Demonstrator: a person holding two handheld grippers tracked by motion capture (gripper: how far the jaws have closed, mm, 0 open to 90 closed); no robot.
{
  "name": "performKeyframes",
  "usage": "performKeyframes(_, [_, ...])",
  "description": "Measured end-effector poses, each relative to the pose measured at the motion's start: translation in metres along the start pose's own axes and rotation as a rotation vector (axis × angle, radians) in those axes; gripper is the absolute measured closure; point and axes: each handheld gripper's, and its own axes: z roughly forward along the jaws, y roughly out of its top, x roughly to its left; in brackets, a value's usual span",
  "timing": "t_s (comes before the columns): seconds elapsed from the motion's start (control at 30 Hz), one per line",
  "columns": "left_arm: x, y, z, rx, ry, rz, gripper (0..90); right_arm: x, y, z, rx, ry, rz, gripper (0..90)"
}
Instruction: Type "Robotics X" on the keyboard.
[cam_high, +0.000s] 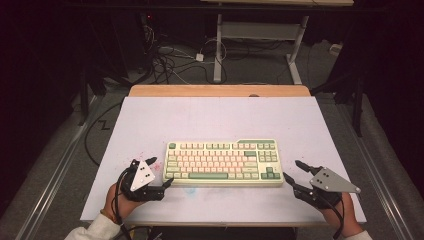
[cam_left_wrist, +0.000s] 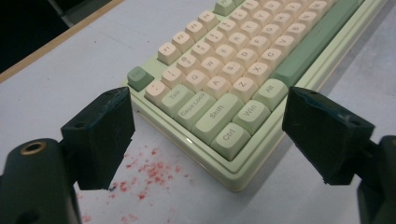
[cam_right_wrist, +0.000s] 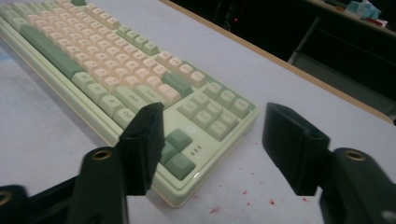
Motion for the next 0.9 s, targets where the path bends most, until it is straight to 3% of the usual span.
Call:
performKeyframes(0.03, [0.001,0.001,0.0,-0.001,0.0,-0.001,16.1,0.0,0.0,0.0,0.0,0.0,0.0,51.9])
performKeyframes(0.2, [0.004,0.007,0.003,-0.007,-0.014,-0.023,16.4,0.001,0.008,0.008,0.027,0.024,-0.015,74.1])
performKeyframes(0.4, [0.007,0.013,0.008,-0.005,-0.026,-0.041,16.6,0.003,0.014,0.016,0.043,0.059,-0.02,87.4])
performKeyframes(0.73, [0.008,0.025,0.019,-0.008,-0.052,-0.069,16.8,0.011,0.028,0.038,0.066,0.116,-0.036,90.0])
performKeyframes(0.9, [0.005,0.032,0.024,-0.006,-0.063,-0.06,16.8,0.016,0.031,0.049,0.083,0.143,-0.049,90.0])
